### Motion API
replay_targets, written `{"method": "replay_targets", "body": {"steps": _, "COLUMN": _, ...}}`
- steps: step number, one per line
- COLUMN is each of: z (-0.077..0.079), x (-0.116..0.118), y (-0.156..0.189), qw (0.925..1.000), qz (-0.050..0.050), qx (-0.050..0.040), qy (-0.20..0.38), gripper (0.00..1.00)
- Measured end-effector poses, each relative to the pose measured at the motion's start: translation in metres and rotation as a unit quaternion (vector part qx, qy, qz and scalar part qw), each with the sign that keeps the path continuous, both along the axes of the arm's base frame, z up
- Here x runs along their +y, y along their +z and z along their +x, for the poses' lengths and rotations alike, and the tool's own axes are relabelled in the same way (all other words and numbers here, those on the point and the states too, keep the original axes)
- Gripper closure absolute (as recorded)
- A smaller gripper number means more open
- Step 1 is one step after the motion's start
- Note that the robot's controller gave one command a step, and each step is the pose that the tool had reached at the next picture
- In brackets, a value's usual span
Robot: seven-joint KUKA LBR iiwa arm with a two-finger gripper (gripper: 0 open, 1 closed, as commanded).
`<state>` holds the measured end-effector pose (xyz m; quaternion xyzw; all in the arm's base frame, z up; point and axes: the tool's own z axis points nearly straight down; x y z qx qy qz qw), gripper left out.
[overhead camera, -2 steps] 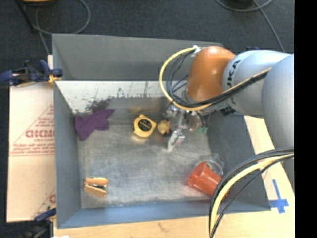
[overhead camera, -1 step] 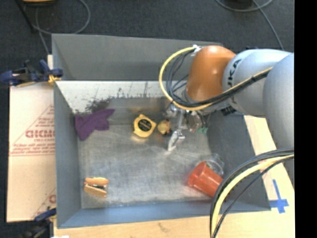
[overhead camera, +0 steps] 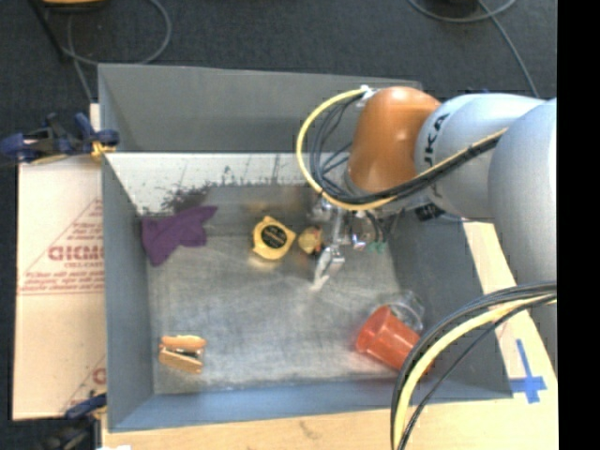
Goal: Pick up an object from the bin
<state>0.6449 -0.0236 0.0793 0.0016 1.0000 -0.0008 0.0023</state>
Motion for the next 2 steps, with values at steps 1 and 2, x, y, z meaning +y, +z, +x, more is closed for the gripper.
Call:
{"method": "replay_targets", "body": {"steps": 1, "z": 0.0041, "x": 0.0061, "y": 0.0012, "qw": 0.9998, "qz": -0.001, "qx": 0.0033, "qy": 0.019, "gripper": 1.0}}
{"method": "replay_targets", "body": {"steps": 2, "z": 0.0041, "x": 0.0061, "y": 0.0012, "qw": 0.9998, "qz": -0.001, "qx": 0.0031, "qy": 0.019, "gripper": 1.0}}
